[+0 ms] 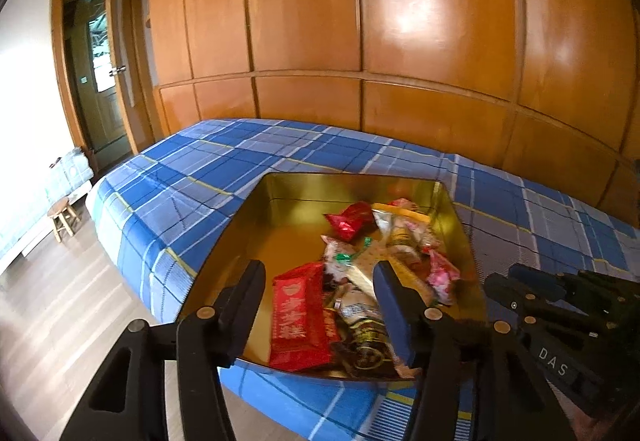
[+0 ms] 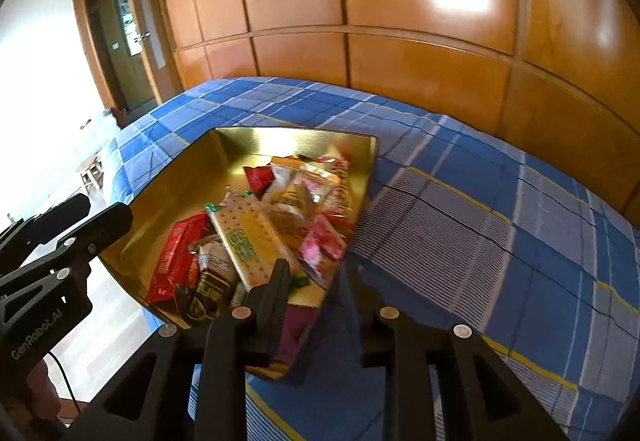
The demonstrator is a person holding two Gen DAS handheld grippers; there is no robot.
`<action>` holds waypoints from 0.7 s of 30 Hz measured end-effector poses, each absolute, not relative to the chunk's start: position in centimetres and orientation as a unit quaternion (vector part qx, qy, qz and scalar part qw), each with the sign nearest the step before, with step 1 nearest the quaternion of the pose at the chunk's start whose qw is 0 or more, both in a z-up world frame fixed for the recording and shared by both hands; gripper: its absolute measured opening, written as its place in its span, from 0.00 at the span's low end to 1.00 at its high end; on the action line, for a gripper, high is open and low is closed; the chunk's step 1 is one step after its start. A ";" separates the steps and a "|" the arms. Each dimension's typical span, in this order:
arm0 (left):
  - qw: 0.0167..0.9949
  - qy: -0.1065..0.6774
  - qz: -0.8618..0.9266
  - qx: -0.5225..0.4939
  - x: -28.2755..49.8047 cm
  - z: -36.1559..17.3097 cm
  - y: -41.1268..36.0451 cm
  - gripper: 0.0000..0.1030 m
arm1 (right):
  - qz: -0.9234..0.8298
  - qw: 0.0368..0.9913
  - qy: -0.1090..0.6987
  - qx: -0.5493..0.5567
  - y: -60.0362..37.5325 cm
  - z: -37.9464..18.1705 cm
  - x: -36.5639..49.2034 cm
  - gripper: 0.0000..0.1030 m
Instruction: Organize snacks
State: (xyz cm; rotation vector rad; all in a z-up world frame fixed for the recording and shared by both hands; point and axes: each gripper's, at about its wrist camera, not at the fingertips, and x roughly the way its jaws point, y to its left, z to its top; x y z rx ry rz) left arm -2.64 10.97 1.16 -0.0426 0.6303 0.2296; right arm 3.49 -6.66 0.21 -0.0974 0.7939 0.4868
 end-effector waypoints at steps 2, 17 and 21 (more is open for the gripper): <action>0.946 0.308 0.104 -0.017 -2.8 1.2 10.2 0.58 | 0.225 0.897 0.378 -0.046 -7.3 0.2 3.1 0.25; 0.950 0.302 0.080 -0.010 -2.9 1.4 7.7 0.79 | 0.181 0.915 0.361 -0.020 -10.3 0.4 1.5 0.27; 0.949 0.302 0.093 -0.013 -3.0 1.4 8.3 0.82 | 0.186 0.915 0.357 -0.026 -9.8 0.3 1.2 0.28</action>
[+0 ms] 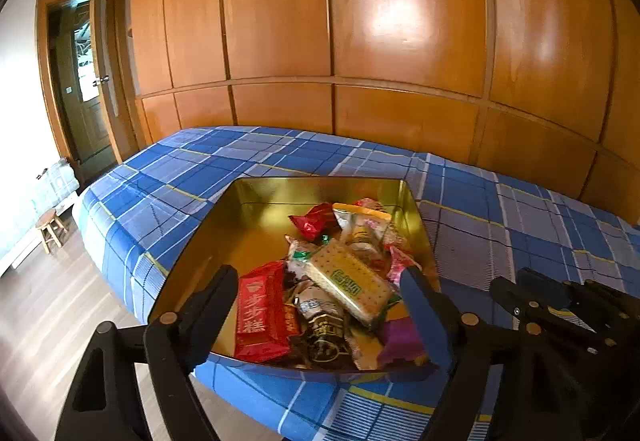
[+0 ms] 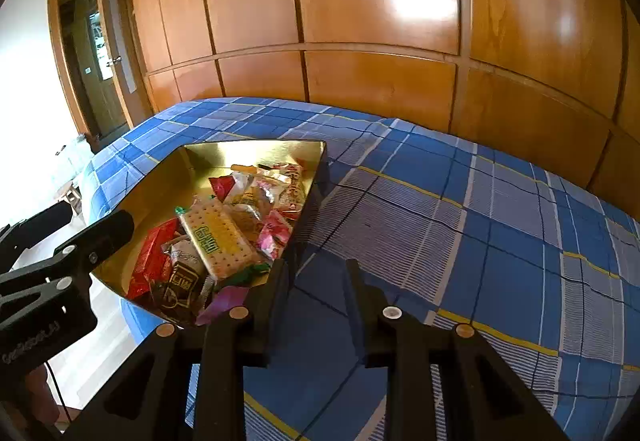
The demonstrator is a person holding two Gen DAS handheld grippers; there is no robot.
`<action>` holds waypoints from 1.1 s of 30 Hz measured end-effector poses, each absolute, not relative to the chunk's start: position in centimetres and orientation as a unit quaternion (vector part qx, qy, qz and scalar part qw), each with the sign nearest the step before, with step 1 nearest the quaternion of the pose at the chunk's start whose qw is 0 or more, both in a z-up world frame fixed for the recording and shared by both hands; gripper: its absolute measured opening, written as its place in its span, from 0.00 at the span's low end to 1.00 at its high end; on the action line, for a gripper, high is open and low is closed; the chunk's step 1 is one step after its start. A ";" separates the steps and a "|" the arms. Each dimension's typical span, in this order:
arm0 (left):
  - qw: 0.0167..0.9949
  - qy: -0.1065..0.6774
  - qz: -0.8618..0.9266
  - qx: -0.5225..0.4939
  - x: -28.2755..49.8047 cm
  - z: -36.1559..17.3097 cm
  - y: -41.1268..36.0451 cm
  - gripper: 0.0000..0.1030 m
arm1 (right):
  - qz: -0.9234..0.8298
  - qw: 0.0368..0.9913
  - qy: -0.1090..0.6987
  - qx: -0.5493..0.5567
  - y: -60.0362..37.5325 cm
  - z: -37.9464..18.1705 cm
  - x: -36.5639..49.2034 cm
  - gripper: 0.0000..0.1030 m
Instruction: Organize snacks
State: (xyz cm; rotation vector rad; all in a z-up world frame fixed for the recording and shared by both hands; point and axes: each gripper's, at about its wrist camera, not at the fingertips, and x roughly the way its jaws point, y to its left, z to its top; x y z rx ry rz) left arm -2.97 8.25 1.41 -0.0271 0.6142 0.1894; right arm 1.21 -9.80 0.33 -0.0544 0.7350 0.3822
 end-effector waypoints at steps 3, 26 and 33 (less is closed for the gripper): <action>0.947 0.303 0.101 -0.017 -3.0 1.3 8.7 0.84 | 0.188 0.915 0.355 -0.030 -9.5 0.4 1.0 0.29; 0.945 0.303 0.122 -0.033 -3.4 1.3 10.4 0.90 | 0.205 0.911 0.355 -0.045 -8.1 0.2 0.5 0.29; 0.944 0.303 0.124 -0.035 -3.5 1.3 10.7 0.91 | 0.206 0.910 0.357 -0.047 -7.9 0.0 0.4 0.29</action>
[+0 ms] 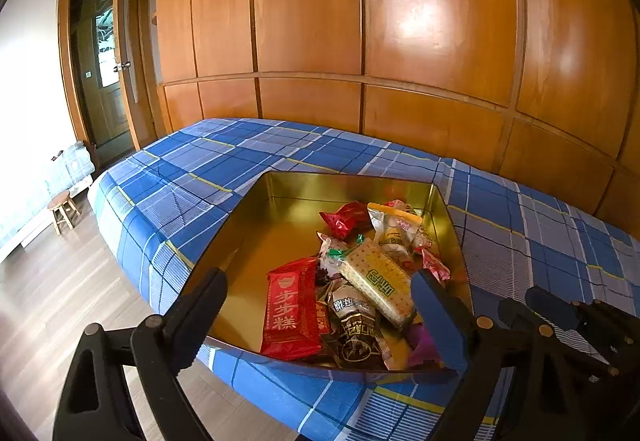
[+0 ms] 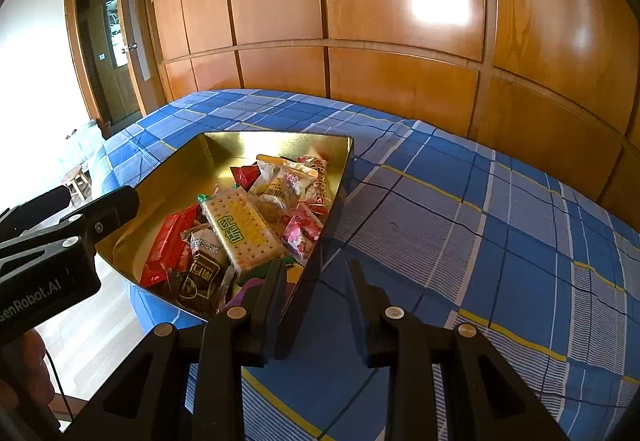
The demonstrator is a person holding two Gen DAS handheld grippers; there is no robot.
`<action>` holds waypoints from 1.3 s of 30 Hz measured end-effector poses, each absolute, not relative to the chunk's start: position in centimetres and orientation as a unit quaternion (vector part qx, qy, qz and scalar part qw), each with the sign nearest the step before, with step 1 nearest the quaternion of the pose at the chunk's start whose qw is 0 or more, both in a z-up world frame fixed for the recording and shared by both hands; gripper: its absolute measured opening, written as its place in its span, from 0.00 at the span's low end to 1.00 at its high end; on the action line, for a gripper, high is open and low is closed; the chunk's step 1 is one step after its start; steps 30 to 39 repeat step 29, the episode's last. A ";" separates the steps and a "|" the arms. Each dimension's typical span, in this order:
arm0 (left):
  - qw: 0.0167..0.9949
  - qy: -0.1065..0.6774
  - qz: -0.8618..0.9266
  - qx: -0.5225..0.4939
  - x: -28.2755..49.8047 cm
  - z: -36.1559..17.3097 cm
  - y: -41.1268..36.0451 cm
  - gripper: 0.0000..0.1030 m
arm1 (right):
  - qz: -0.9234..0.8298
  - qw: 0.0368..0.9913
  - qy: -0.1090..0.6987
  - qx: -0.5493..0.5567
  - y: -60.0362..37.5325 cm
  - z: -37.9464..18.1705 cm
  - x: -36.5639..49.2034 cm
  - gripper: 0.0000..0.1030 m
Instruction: Organize snacks
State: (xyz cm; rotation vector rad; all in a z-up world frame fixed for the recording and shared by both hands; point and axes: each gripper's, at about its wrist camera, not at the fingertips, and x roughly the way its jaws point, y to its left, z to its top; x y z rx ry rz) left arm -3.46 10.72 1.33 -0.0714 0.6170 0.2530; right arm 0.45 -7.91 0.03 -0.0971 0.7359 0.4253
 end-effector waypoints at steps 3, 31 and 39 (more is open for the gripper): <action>0.944 0.303 0.125 -0.036 -3.5 1.3 10.8 0.91 | 0.206 0.910 0.357 -0.047 -7.9 0.0 0.4 0.29; 0.948 0.294 0.119 -0.032 -3.5 1.5 10.8 0.95 | 0.199 0.910 0.361 -0.033 -9.0 -0.3 0.8 0.30; 0.948 0.294 0.119 -0.032 -3.5 1.5 10.8 0.95 | 0.199 0.910 0.361 -0.033 -9.0 -0.3 0.8 0.30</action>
